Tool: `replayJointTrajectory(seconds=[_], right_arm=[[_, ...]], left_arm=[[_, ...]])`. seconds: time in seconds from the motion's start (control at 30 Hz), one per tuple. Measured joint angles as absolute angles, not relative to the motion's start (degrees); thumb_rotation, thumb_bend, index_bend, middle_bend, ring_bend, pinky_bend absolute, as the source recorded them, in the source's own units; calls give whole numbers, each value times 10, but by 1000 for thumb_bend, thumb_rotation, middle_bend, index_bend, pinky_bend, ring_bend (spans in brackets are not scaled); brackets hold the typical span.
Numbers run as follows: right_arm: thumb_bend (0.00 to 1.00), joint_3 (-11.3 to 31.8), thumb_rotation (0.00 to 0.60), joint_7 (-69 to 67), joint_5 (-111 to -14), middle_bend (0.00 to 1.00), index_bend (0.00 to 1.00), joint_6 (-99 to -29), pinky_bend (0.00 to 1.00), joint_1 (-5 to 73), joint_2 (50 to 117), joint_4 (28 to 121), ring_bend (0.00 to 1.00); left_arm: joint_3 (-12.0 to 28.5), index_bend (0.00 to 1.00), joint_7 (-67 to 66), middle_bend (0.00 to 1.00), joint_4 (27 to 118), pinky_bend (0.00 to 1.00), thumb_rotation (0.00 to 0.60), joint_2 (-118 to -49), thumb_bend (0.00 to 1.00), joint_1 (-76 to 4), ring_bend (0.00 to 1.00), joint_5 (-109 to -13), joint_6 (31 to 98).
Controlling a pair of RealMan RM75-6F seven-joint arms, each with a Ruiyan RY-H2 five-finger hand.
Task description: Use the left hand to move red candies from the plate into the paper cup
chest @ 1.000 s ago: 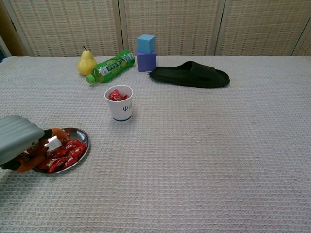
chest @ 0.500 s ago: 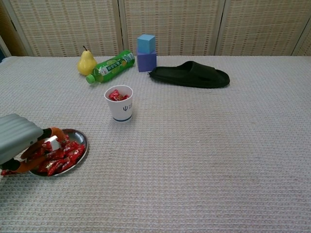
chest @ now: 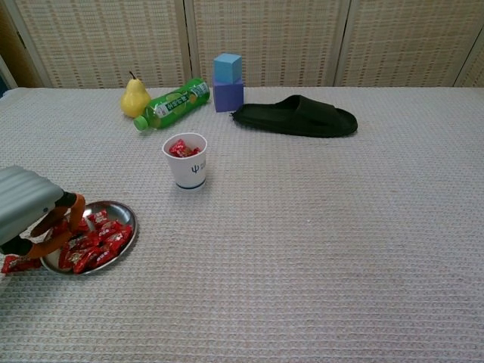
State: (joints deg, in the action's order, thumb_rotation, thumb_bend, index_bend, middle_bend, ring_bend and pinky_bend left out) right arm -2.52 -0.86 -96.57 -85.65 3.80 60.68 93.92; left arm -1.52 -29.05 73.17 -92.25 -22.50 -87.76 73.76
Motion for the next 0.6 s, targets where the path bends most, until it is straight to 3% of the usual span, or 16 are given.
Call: replayJointTrajectory(seconds=[0.2,0.37,0.6], right_arm=[[44,-25,600,-6,-963,0,0,-853,0,39,608,939,0],[44,-24,600,4,-958,0,0,-843,0,43,612,941,0],[44,-19,600,8,-944,0,0,-832,0,47,614,942,0]], left_arm=[[11,744,-276,776,788,1000,600,-901,566,-244,839,-891,746],[53,724,-264,760,844,1000,600,-899,566,-296,839,-894,713],[102,696,-262,730,799,1000,600,-965,564,-374,839,-896,665]])
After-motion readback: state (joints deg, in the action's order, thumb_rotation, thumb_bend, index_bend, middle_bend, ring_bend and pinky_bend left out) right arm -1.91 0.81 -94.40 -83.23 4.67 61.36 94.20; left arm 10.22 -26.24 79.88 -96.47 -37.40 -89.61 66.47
